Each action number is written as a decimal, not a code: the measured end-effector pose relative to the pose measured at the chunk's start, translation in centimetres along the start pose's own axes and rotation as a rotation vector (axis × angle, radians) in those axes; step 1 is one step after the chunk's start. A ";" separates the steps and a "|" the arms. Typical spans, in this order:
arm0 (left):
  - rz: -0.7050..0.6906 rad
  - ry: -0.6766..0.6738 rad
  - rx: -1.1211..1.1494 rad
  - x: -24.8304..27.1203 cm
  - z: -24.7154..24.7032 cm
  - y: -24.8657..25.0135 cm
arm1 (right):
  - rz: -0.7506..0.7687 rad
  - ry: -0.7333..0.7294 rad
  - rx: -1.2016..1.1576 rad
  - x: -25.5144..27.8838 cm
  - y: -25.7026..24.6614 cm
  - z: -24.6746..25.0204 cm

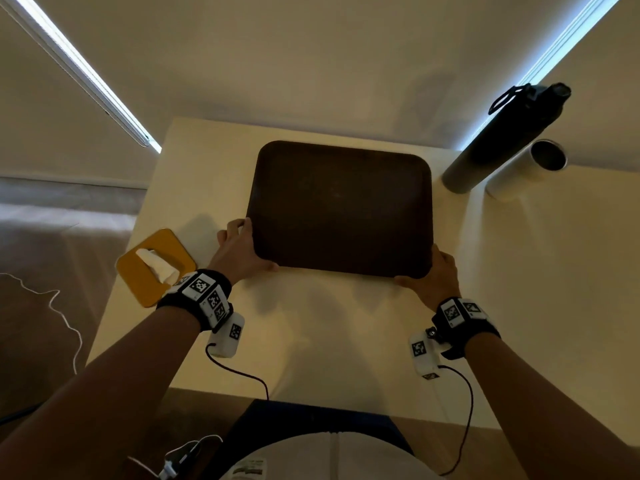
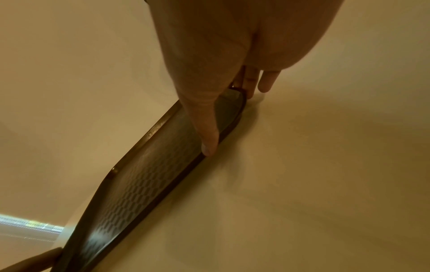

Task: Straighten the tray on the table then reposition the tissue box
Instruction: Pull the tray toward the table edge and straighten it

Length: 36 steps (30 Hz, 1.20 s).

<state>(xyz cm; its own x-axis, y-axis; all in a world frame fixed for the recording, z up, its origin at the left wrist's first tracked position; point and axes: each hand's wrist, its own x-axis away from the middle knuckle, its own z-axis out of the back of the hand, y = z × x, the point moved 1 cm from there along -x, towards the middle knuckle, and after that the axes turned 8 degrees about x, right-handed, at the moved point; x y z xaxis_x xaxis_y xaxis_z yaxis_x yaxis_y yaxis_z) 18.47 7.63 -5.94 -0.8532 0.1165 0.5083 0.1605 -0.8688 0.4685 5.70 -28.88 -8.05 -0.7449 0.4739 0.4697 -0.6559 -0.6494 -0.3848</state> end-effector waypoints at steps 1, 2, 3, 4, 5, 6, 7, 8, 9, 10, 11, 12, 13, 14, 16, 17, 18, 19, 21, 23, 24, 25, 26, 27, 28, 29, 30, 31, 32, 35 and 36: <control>-0.001 -0.001 -0.003 -0.3 0.1 0.1 | -0.004 -0.002 -0.002 -0.3 -0.1 -0.1; -0.005 -0.001 -0.006 -0.6 0.2 0.2 | -0.007 0.000 -0.002 -0.5 -0.1 -0.1; -0.007 -0.001 -0.005 -0.9 0.4 0.2 | -0.007 0.002 -0.003 -0.6 -0.3 -0.1; -0.009 0.000 -0.002 -1.1 0.6 0.3 | -0.009 0.005 -0.004 -0.7 -0.4 0.0; -0.012 -0.001 0.001 -1.3 0.7 0.3 | -0.014 0.009 -0.007 -0.8 -0.5 0.0; -0.016 -0.003 0.001 -1.4 0.8 0.4 | -0.021 0.011 -0.008 -0.9 -0.6 0.0; -0.019 -0.006 0.000 -1.5 0.8 0.4 | -0.024 0.012 -0.007 -0.8 -0.7 -0.1; -0.020 -0.007 0.000 -1.4 0.9 0.3 | -0.025 0.013 -0.007 -0.8 -0.7 -0.1; -0.021 -0.005 0.004 -1.4 0.9 0.3 | -0.023 0.015 -0.009 -0.8 -0.8 -0.1; -0.023 -0.002 0.010 -1.3 0.8 0.2 | -0.021 0.018 -0.014 -0.7 -0.8 -0.1; -0.024 0.001 0.017 -1.3 0.8 0.2 | -0.021 0.021 -0.015 -0.8 -0.8 -0.2; -0.027 0.005 0.023 -1.2 0.7 0.1 | -0.023 0.021 -0.012 -0.7 -0.8 -0.2; -0.029 0.007 0.024 -1.1 0.6 0.0 | -0.025 0.021 -0.010 -0.7 -0.7 -0.2; -0.032 0.006 0.022 -1.1 0.6 0.0 | -0.026 0.020 -0.009 -0.7 -0.7 -0.2; -0.036 0.003 0.013 -1.0 0.6 0.0 | -0.029 0.019 -0.011 -0.6 -0.7 -0.1; -0.039 0.003 0.009 -1.1 0.5 -0.1 | -0.034 0.017 -0.010 -0.6 -0.7 -0.1; -0.041 0.004 0.007 -1.1 0.5 -0.1 | -0.040 0.014 -0.009 -0.6 -0.7 -0.1; -0.043 0.003 0.006 -1.1 0.5 -0.1 | -0.044 0.011 -0.006 -0.6 -0.7 -0.1; -0.048 0.004 0.009 -1.2 0.4 -0.3 | -0.040 0.009 0.008 -0.6 -0.8 -0.1; -0.053 0.001 0.012 -1.1 0.4 -0.3 | -0.038 0.014 0.025 -0.5 -0.8 0.0; -0.056 -0.003 0.013 -1.1 0.4 -0.4 | -0.040 0.018 0.030 -0.5 -0.9 0.0; -0.061 -0.009 0.011 -1.0 0.4 -0.4 | -0.040 0.021 0.036 -0.4 -0.9 0.0; -0.069 -0.016 0.005 -0.9 0.4 -0.4 | -0.042 0.023 0.048 -0.3 -0.9 0.1; -0.084 -0.019 -0.009 -0.6 0.3 -0.3 | -0.048 0.025 0.063 -0.1 -0.9 0.2; -0.107 -0.014 -0.029 -0.3 0.4 -0.2 | -0.057 0.032 0.074 0.1 -1.0 0.2; -0.142 -0.001 -0.048 0.3 0.4 -0.1 | -0.066 0.048 0.076 0.3 -1.2 0.3; -0.189 0.021 -0.058 1.0 0.6 0.1 | -0.064 0.071 0.073 0.7 -1.5 0.4; -0.243 0.051 -0.057 1.9 0.8 0.1 | -0.042 0.098 0.072 1.1 -2.2 0.5; -0.299 0.082 -0.047 2.8 1.1 0.0 | -0.005 0.120 0.072 1.6 -3.0 0.6; -0.436 0.150 -0.016 5.7 2.3 -1.8 | 0.155 0.130 0.062 3.6 -6.5 0.0; -0.468 0.168 -0.013 6.6 2.8 -2.9 | 0.212 0.129 0.057 4.3 -7.9 -0.4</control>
<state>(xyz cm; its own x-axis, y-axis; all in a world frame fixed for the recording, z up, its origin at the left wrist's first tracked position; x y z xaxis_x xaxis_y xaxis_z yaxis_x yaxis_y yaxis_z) 13.80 12.22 -1.93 -0.9008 0.4169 0.1214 -0.2640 -0.7478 0.6091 7.61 -21.44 -3.29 -0.8768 0.3931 0.2770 -0.4783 -0.7729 -0.4170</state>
